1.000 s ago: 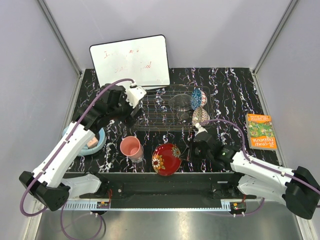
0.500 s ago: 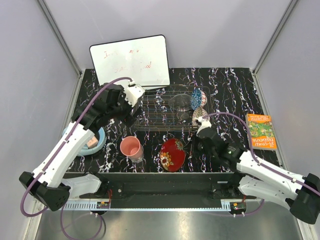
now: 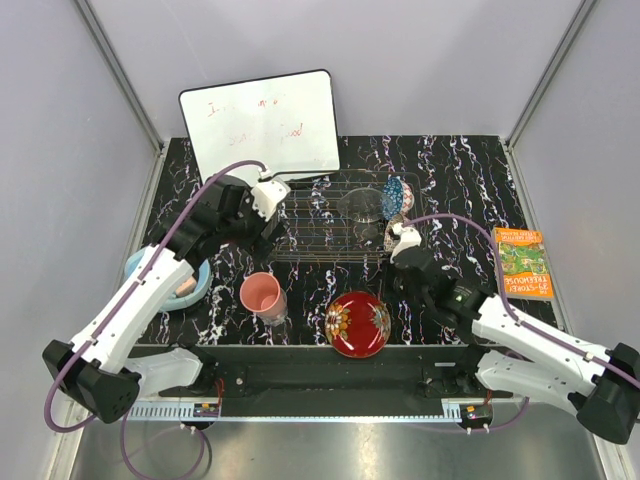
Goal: Load the mixed dishes into the dish rack
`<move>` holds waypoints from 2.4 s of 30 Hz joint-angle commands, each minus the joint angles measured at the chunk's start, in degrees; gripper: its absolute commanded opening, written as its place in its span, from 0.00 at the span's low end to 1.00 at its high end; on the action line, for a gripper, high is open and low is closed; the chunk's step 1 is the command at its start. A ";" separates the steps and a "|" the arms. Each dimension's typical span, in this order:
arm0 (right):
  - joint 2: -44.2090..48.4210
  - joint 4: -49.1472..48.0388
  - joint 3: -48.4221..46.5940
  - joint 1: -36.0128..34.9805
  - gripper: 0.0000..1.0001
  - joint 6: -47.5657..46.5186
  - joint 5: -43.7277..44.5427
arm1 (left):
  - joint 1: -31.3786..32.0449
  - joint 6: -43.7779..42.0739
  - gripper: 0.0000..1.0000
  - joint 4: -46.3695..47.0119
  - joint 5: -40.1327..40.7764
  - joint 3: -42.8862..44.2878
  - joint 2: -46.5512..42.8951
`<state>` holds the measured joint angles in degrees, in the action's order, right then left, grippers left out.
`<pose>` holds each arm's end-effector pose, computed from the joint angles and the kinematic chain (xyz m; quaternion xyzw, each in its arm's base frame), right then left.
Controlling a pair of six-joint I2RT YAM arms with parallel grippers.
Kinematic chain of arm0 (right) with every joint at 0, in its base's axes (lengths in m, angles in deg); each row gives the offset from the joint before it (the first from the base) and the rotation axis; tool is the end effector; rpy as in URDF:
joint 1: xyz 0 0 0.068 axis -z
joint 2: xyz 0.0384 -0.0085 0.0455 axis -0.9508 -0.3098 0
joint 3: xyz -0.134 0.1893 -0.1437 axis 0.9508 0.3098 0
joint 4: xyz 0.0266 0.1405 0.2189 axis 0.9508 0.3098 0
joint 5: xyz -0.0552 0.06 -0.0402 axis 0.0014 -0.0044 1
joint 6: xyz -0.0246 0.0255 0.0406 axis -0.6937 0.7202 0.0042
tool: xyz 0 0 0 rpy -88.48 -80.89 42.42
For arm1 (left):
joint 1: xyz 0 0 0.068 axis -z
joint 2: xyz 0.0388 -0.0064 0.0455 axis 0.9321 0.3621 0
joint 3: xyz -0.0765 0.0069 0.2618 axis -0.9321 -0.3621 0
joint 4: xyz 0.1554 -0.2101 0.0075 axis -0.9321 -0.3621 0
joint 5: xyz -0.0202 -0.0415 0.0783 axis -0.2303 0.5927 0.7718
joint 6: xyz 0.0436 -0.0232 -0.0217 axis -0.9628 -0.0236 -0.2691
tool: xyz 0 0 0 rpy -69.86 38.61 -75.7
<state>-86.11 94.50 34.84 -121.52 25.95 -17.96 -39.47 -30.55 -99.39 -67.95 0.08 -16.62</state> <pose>0.1350 0.1510 0.2560 -0.0800 0.8847 0.2613 0.3776 0.2010 -0.1150 0.3592 0.3751 0.8373 -0.0640 0.3925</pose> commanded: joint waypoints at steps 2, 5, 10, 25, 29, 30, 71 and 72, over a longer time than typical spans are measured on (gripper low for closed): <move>0.23 2.81 0.17 0.34 0.00 3.74 1.04 | -0.38 -0.08 0.94 2.94 -2.29 -0.03 -2.58; 2.08 7.38 2.63 0.25 0.00 8.23 0.95 | -0.38 -0.52 0.93 2.68 -3.52 1.71 -1.97; 2.61 15.12 4.31 0.25 0.61 14.12 -1.32 | -0.30 -0.26 0.93 2.33 -4.57 4.10 -1.70; 12.01 24.01 9.65 0.43 1.00 30.38 0.70 | -0.38 -0.52 0.93 -1.71 -4.75 10.24 -1.35; 7.82 17.52 13.80 0.52 0.97 32.41 -4.49 | -0.38 -0.61 0.93 -2.76 -4.66 12.01 -0.83; 6.58 17.07 13.98 0.52 0.94 32.06 -6.15 | -0.38 -0.61 0.93 -3.03 -4.58 12.36 -0.83; -15.50 -4.82 14.07 6.50 0.00 30.65 -18.21 | -0.30 -2.90 0.93 -4.09 -1.33 12.36 -1.62; -15.15 -4.74 13.98 6.58 0.00 30.30 -18.03 | -0.38 -2.90 0.93 -4.09 -1.32 12.36 -1.70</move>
<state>-100.76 86.52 47.65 -115.37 56.59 -43.58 -39.60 -32.61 -104.68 -70.57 11.73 -16.78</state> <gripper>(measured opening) 0.045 0.930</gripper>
